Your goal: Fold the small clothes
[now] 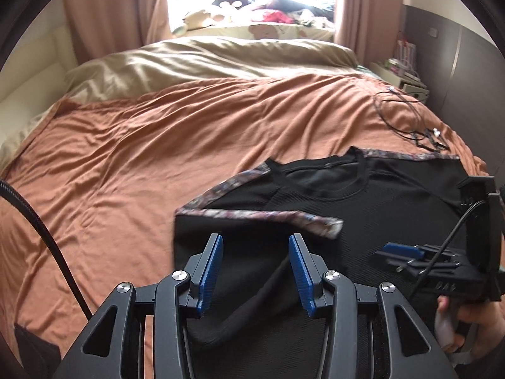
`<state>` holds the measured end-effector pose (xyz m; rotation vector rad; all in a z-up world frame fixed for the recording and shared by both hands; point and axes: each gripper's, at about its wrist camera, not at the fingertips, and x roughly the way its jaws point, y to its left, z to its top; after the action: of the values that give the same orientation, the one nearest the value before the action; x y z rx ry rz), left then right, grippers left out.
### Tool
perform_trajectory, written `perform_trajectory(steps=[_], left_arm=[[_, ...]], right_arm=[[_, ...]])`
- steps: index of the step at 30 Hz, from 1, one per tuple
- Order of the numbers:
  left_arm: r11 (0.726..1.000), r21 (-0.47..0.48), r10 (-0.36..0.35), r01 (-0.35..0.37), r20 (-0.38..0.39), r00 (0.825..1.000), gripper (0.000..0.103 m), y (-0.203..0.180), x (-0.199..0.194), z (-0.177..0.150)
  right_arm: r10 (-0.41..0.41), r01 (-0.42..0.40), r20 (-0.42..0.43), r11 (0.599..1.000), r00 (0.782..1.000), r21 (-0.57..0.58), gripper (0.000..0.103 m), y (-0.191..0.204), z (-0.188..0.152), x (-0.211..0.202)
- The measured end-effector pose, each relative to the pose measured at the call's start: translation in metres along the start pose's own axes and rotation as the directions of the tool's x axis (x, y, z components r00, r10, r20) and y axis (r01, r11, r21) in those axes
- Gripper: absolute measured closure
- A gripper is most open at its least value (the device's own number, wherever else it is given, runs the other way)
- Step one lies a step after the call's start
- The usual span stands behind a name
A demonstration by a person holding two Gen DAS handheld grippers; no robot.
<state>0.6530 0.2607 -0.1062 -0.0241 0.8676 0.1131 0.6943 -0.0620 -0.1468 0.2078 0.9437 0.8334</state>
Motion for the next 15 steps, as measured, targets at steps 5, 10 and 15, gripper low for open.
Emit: perform_trajectory(steps=[5, 10, 15], left_arm=[[0.996, -0.076, 0.035, -0.039, -0.044, 0.998, 0.057, 0.042, 0.012, -0.021], [0.991, -0.107, 0.065, -0.074, -0.079, 0.995, 0.057, 0.073, 0.025, -0.041], [0.990, -0.127, 0.054, -0.069, -0.117, 0.992, 0.058, 0.094, 0.046, -0.061]], right_arm=[[0.012, -0.012, -0.013, 1.000, 1.000, 0.004, 0.049, 0.002, 0.001, 0.017], [-0.056, 0.054, -0.032, 0.995, 0.998, -0.082, 0.049, 0.017, 0.007, 0.039], [-0.141, 0.136, -0.035, 0.984, 0.989, -0.113, 0.049, 0.023, 0.023, 0.061]])
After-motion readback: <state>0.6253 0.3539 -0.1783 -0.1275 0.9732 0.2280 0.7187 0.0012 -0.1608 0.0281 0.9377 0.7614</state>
